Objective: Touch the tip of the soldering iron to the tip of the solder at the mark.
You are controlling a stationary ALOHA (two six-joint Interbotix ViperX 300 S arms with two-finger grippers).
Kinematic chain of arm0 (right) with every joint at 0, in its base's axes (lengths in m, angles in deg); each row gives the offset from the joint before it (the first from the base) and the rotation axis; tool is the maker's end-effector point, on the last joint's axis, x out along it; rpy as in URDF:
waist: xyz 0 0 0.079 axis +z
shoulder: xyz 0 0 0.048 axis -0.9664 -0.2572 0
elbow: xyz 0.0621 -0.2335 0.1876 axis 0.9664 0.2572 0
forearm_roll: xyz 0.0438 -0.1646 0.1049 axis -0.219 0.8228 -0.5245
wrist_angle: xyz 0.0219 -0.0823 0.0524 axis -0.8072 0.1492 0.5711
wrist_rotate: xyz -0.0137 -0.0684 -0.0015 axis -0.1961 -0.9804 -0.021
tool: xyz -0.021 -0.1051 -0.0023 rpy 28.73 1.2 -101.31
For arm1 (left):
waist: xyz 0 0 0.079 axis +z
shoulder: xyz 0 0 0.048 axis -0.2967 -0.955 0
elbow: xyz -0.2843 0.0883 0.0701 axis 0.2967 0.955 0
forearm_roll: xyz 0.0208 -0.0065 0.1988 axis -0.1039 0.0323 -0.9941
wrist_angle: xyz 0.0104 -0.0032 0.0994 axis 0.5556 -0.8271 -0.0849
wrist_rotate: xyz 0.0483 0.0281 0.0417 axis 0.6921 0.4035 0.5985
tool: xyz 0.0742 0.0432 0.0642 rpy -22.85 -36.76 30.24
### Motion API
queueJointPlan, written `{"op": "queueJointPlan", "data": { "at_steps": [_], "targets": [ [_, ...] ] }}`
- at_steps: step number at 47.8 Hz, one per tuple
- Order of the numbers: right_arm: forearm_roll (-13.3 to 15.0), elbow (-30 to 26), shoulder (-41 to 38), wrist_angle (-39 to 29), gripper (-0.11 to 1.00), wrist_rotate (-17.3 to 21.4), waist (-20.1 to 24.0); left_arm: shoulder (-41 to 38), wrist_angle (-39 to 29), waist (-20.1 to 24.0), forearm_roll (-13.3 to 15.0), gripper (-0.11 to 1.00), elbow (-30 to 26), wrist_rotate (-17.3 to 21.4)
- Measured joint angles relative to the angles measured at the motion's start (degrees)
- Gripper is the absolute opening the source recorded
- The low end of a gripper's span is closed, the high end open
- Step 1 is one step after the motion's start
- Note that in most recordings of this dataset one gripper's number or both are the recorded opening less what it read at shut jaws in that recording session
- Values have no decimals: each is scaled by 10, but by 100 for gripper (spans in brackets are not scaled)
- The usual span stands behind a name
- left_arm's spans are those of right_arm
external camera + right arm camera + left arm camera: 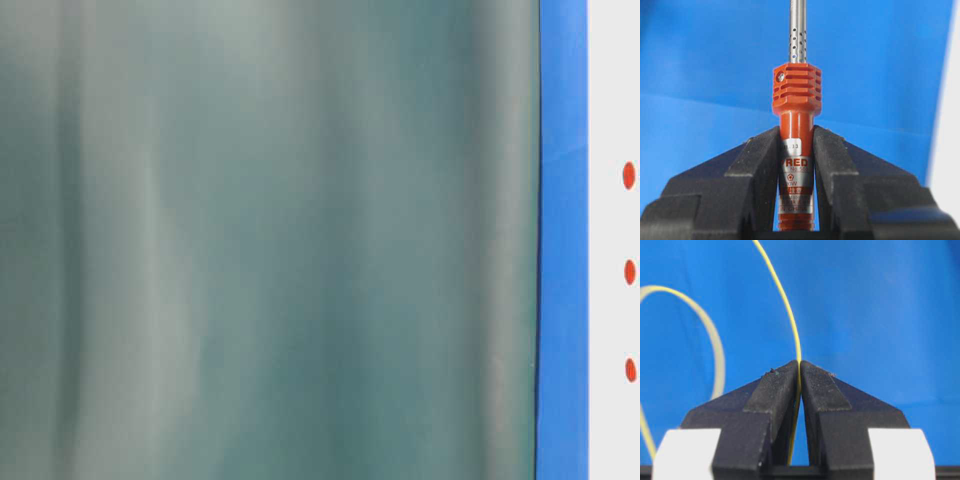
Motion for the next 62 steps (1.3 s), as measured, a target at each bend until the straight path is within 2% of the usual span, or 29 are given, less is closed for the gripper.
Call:
{"op": "queueJointPlan", "data": {
  "at_steps": [15, 24, 30, 37, 45, 62],
  "targets": [
    [35, -30, 0, -96, 6, 2, -119, 1, -76, 107, -2, 3, -31, 48],
    [73, -47, 0, -142, 6, 2, -183, 5, -105, 163, -2, 3, -54, 96],
    [95, -53, 0, -149, 6, 3, -216, 4, -107, 203, -2, 3, -62, 112],
    [109, -56, 0, -150, 6, 3, -232, 4, -107, 238, -2, 3, -64, 125],
    [116, -56, 0, -150, 6, 4, -238, 4, -108, 256, -2, 3, -64, 139],
    [119, -56, 0, -150, 6, 4, -238, 4, -108, 258, -2, 3, -64, 140]
  ]
}}
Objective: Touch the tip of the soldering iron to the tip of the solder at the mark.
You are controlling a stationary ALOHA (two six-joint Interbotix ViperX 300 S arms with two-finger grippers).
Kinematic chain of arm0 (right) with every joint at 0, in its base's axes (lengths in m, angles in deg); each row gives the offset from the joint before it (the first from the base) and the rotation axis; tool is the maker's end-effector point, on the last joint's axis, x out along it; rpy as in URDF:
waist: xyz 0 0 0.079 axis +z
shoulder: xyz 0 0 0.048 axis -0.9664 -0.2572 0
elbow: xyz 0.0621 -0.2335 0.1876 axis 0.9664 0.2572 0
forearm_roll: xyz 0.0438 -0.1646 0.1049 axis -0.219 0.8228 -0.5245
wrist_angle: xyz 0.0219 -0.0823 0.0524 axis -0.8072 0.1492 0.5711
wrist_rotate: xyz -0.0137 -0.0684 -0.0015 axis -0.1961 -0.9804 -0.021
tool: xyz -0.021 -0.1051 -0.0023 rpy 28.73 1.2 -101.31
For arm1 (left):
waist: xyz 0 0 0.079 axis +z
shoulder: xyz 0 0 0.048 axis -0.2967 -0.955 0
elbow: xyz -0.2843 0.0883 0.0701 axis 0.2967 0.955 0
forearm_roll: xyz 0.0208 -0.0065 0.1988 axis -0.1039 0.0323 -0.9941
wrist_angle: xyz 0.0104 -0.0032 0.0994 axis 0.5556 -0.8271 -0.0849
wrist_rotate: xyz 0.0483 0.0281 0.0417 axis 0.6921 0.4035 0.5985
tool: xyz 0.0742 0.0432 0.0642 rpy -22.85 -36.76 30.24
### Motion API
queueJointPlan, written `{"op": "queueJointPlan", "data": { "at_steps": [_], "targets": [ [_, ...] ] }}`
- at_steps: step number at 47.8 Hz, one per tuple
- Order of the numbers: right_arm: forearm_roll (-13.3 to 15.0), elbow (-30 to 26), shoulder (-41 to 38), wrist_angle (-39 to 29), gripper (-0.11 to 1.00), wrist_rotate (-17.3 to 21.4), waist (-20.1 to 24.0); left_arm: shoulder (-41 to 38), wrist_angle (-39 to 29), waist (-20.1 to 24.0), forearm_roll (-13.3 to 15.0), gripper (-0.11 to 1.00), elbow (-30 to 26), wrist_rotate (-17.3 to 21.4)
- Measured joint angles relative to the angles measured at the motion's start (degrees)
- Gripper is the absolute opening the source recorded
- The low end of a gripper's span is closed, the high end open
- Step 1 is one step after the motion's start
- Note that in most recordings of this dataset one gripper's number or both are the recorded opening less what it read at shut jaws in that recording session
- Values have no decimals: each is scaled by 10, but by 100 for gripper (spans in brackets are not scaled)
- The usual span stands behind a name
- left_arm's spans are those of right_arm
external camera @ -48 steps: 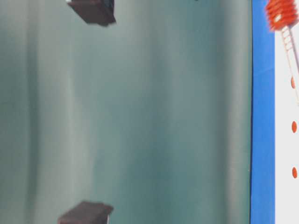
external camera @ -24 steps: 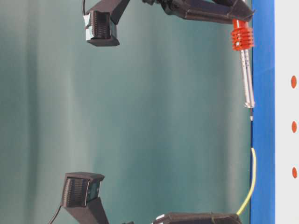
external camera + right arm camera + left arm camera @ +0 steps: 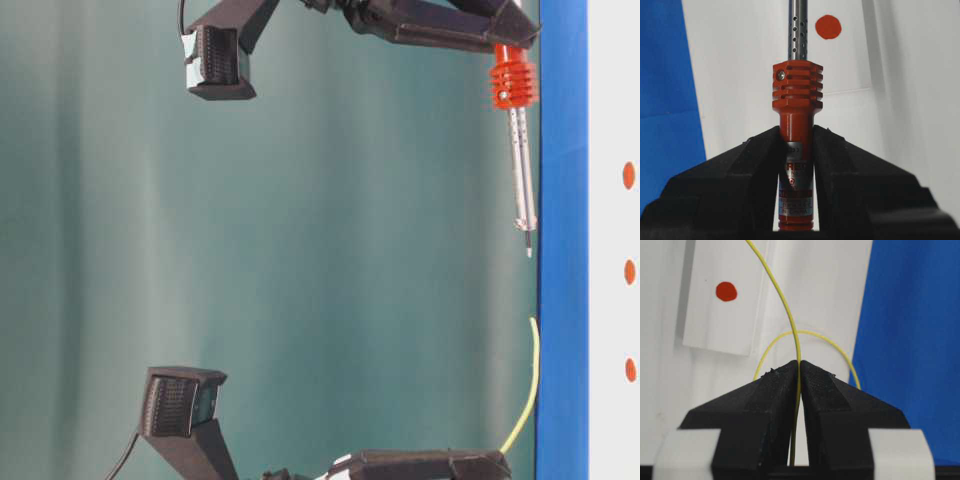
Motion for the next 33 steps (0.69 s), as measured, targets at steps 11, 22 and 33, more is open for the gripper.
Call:
{"op": "queueJointPlan", "data": {
  "at_steps": [11, 22, 33],
  "targets": [
    [0, -3, -1, 0, 6, -1, 0, 1, 0, 4, 0, 3, 3, -4],
    [0, -15, -14, -2, 6, -1, 1, 18, 0, 6, 0, 3, 25, -9],
    [1, -16, -14, -2, 6, 0, 0, 12, 22, 28, 0, 3, 66, -12]
  ]
}}
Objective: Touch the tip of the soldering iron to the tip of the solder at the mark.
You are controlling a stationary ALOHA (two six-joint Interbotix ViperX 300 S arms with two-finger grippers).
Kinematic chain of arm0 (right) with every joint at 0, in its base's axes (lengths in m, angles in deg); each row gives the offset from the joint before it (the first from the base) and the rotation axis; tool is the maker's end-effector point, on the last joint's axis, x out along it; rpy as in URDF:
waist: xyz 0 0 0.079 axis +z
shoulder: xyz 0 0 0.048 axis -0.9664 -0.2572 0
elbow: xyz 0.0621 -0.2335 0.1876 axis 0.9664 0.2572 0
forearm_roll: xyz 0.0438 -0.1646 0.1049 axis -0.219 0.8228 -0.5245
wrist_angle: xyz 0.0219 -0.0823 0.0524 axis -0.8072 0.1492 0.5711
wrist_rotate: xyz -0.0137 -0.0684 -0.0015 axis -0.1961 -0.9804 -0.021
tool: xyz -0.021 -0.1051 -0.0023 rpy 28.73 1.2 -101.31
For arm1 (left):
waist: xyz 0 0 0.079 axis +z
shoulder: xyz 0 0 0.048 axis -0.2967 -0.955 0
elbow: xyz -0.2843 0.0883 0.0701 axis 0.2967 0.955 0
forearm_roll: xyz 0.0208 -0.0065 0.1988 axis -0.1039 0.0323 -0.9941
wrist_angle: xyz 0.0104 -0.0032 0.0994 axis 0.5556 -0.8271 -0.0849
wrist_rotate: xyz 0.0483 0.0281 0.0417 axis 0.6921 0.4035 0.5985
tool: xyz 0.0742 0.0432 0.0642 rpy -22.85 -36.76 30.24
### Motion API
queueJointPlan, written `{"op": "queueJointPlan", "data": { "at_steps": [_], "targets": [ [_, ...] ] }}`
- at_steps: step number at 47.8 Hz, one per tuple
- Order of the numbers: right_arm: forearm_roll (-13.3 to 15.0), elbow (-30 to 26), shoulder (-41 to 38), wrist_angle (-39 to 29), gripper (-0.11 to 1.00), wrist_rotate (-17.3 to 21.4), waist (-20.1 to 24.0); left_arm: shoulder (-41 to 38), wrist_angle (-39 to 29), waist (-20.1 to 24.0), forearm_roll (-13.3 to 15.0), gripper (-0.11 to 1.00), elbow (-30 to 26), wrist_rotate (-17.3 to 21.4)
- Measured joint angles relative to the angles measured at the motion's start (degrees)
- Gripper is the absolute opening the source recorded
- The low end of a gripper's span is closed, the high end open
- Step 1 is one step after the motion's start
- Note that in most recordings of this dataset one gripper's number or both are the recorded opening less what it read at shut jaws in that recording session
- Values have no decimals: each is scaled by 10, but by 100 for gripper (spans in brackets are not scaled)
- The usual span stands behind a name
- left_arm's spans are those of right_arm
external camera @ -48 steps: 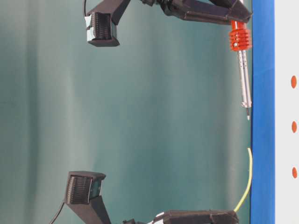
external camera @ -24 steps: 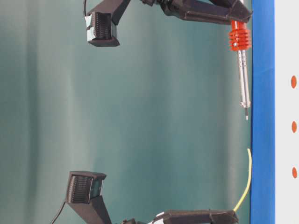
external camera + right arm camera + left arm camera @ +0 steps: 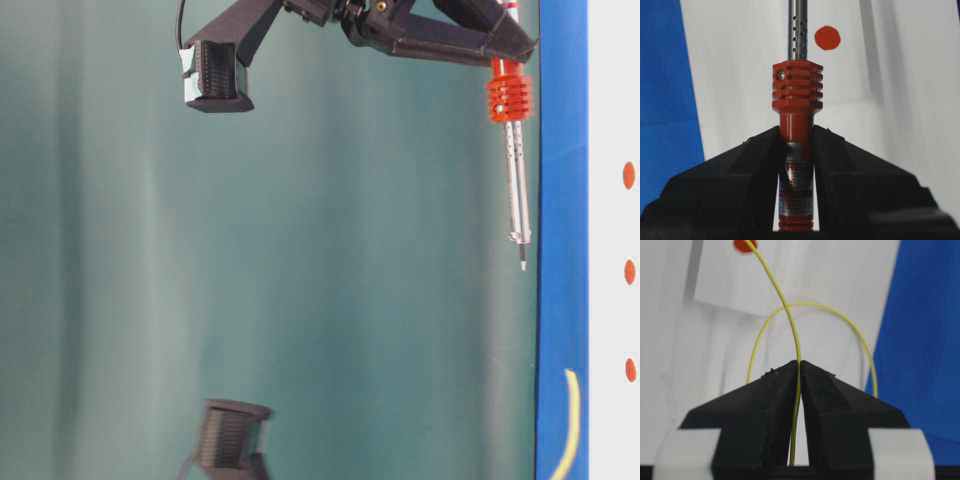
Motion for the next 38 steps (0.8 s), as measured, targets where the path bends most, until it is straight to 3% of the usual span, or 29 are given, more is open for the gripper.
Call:
{"op": "queueJointPlan", "data": {
  "at_steps": [13, 38],
  "targets": [
    [1, 0, 0, 0, 6, 0, 1, -27, 48, 4, 0, 3, 20, -7],
    [4, 1, 0, 1, 6, -1, 0, -51, 56, 2, 0, 3, 20, -17]
  ]
}}
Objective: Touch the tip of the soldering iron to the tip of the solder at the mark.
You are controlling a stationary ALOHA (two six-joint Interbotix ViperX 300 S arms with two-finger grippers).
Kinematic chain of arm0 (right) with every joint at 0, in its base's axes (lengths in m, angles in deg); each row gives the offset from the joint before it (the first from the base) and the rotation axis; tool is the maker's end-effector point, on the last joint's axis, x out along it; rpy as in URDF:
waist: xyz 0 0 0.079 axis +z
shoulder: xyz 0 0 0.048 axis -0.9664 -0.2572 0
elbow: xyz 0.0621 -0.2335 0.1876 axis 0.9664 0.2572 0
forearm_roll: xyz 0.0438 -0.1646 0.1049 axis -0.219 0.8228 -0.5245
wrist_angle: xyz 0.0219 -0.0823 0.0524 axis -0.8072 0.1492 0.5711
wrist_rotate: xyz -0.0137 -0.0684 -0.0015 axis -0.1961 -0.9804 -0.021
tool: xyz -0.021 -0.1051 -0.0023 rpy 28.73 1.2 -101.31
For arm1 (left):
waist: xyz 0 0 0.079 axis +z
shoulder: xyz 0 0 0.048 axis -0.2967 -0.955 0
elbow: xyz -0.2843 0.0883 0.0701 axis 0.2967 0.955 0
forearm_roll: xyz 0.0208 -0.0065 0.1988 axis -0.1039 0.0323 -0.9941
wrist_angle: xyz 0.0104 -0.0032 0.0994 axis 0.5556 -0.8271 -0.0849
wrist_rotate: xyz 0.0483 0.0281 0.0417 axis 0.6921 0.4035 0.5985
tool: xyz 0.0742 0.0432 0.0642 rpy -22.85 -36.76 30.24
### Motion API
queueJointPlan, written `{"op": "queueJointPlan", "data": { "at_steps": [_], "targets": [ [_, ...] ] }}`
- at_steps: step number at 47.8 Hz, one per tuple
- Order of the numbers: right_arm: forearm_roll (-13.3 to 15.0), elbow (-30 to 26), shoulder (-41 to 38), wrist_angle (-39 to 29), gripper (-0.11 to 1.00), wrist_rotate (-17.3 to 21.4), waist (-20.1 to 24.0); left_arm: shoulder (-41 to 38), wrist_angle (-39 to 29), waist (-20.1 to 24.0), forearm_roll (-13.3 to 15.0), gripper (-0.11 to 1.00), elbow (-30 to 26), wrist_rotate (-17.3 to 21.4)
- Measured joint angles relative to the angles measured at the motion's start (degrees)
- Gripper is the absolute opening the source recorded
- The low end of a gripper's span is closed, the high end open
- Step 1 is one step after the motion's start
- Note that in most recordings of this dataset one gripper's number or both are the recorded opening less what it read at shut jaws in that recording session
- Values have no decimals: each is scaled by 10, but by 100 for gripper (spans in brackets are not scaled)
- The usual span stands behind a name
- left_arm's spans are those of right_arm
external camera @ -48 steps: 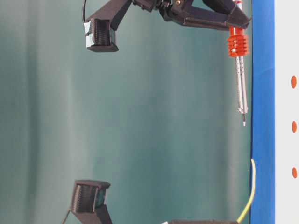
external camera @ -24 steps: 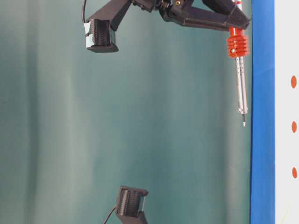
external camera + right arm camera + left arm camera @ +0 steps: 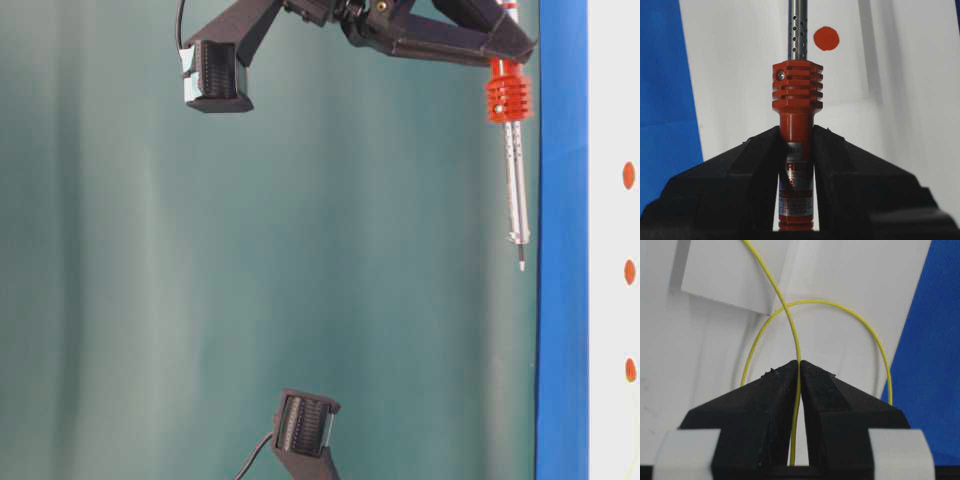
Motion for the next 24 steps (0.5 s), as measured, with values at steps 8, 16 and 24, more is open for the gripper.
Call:
{"op": "queueJointPlan", "data": {
  "at_steps": [8, 16, 24],
  "targets": [
    [1, -1, 0, 0, 6, 0, 0, -4, 3, -3, 0, 3, -2, 0],
    [3, -1, -4, 0, 6, 0, 0, -5, 3, -9, 0, 3, -4, 0],
    [4, -2, -8, 0, 6, 0, -2, -6, 3, -10, 1, 3, -4, 0]
  ]
}}
